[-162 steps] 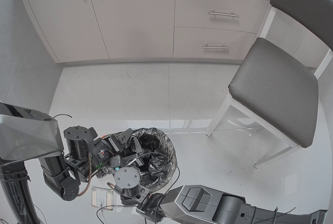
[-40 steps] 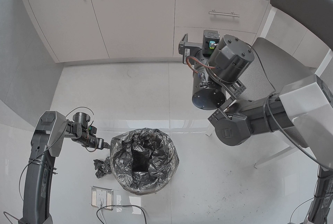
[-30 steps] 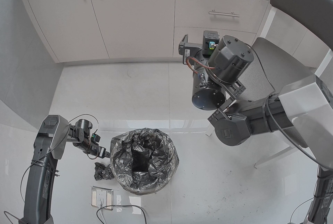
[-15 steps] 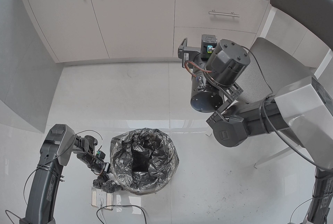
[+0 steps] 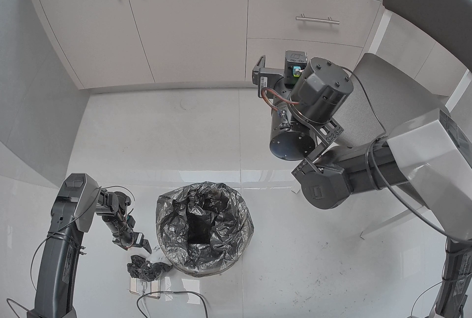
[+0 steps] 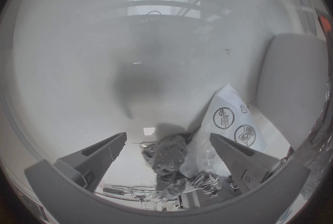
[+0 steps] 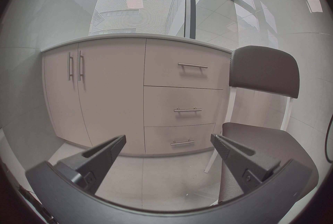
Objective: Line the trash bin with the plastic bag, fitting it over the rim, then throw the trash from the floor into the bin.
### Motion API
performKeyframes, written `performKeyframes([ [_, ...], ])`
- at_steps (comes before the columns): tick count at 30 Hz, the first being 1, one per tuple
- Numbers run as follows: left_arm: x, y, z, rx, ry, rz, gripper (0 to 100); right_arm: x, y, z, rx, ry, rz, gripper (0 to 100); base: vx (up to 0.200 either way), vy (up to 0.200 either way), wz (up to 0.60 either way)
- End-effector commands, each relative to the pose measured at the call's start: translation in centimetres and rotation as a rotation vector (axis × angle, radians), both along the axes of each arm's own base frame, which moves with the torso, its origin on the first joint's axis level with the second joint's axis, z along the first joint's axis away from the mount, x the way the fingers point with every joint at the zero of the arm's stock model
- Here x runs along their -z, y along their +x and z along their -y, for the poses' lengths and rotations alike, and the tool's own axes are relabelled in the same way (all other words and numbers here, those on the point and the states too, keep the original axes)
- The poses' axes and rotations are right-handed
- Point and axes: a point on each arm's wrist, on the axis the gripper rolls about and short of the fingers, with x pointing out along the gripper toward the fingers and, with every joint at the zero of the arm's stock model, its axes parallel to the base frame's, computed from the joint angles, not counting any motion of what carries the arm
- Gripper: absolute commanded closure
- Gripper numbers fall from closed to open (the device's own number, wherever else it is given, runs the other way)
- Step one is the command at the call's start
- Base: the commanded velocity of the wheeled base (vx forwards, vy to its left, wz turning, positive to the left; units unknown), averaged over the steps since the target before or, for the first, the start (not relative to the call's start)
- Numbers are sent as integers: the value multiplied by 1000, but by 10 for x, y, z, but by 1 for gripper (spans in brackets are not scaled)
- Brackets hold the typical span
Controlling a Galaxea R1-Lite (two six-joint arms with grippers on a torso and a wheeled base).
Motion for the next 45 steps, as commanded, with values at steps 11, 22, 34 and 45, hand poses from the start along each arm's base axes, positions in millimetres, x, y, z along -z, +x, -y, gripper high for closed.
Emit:
performKeyframes([
  [11, -46, -19, -25, -157, -83, -230, 0, 4, 2, -1, 0, -6, -6, 0, 0, 0, 0],
  [22, -48, -42, -14, -372, -25, -523, 0, 7, 2, -2, 1, -12, -11, 0, 0, 0, 0],
  [34, 12, -42, -13, -372, -31, -412, 0, 10, 4, -3, 1, -17, -17, 0, 0, 0, 0],
  [45, 13, -37, -3, -416, -36, -386, 0, 10, 5, -5, -1, -14, -13, 0, 0, 0, 0],
])
